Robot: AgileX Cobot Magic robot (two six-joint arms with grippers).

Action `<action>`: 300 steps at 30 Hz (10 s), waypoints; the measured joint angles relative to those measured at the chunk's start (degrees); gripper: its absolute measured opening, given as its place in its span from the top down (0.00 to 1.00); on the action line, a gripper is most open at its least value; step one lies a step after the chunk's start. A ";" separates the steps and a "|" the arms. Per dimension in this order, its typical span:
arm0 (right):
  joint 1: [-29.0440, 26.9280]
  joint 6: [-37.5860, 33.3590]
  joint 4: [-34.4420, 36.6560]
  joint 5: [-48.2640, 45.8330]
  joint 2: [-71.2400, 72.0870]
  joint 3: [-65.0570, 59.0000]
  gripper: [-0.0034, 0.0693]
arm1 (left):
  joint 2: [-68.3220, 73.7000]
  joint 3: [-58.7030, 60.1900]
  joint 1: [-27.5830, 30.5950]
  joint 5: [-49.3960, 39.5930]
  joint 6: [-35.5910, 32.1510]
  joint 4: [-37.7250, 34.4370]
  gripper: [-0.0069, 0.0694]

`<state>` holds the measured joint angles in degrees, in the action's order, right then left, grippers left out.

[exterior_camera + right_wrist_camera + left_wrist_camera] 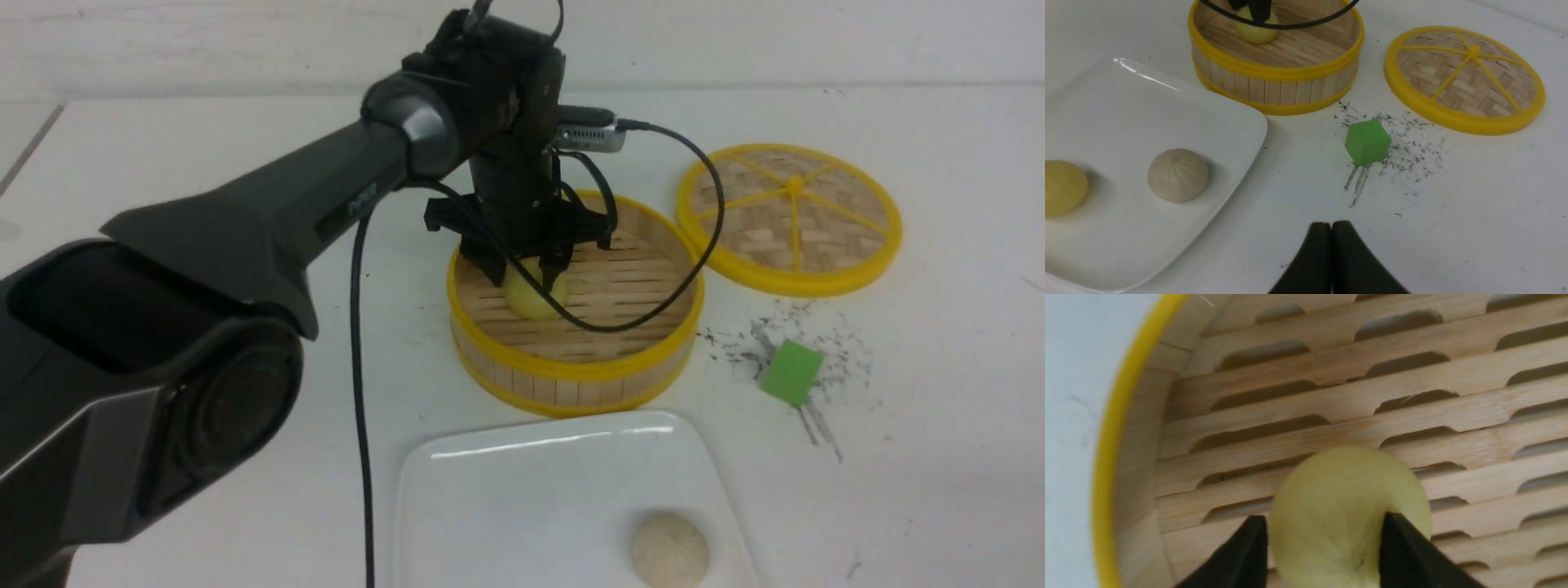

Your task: Put the steamed buns into the plate on the white tablecloth.

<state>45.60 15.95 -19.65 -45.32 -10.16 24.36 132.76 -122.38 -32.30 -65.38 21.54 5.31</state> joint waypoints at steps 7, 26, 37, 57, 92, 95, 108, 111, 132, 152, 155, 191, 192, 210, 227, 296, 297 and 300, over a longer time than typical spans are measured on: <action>0.00 0.00 -1.30 -0.88 1.11 0.00 0.92 | -1.03 -0.68 0.00 -0.22 0.84 -1.23 0.87; 0.00 1.14 -2.37 -1.99 6.32 0.00 0.89 | -35.14 8.84 -0.68 -5.51 -4.62 -10.46 0.88; 0.00 1.74 -2.53 -2.27 6.67 0.00 0.88 | -36.65 45.32 -14.40 2.82 -0.09 -8.40 0.86; 0.00 4.37 -1.45 -2.51 6.67 0.00 0.85 | -30.67 48.00 -17.08 12.60 15.47 -1.92 0.33; 0.00 8.54 2.60 -1.57 7.03 7.13 0.97 | -30.67 37.15 -17.08 4.48 12.62 3.79 0.90; 0.00 8.26 4.21 4.87 7.03 4.19 0.97 | -30.67 37.15 -17.08 4.42 12.62 3.79 0.90; 0.00 7.86 4.89 20.83 6.98 -2.55 0.97 | -30.67 37.15 -17.08 4.32 12.62 3.79 0.89; 0.00 6.80 6.14 18.20 6.98 -2.55 0.97 | -30.67 37.15 -17.08 4.25 12.62 3.79 0.89; 0.00 3.36 8.33 14.18 6.89 -2.93 0.95 | -30.67 37.15 -17.08 3.14 12.62 3.51 0.88; 0.00 3.36 8.33 14.25 6.89 -2.93 0.94 | -30.67 37.15 -17.08 3.51 12.62 5.87 0.86; 0.00 3.36 8.33 14.25 6.89 -2.93 0.93 | -30.67 37.15 -17.08 3.37 12.62 5.92 0.86; -38.29 3.36 18.31 22.15 10.84 -25.47 0.86 | -53.38 36.00 -17.14 -5.49 -3.37 10.24 0.84; -38.29 3.36 18.31 22.15 10.84 -25.47 0.86 | -53.70 36.00 -17.14 -5.49 -3.37 10.24 0.84; -38.29 -3.74 18.15 22.29 10.84 -25.47 0.83 | -80.66 47.21 -17.14 -5.49 4.43 16.01 0.84; -38.29 -8.65 17.83 22.31 10.84 -25.47 0.80 | -92.85 70.58 -17.14 3.33 19.07 17.56 0.90; -38.29 -8.65 17.68 22.31 10.84 -25.47 0.67 | -133.41 123.99 29.50 46.03 -6.27 5.73 0.85; -38.29 -8.58 17.68 22.31 10.84 -25.47 0.67 | -133.41 123.99 29.61 45.05 -7.19 5.66 0.85; -38.29 -8.42 17.68 22.31 10.84 -25.47 0.66 | -133.41 123.99 29.61 44.52 -7.97 5.29 0.85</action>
<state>7.31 7.53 -1.98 -23.01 0.68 -1.11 -0.64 1.61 -2.69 -20.86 13.57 10.60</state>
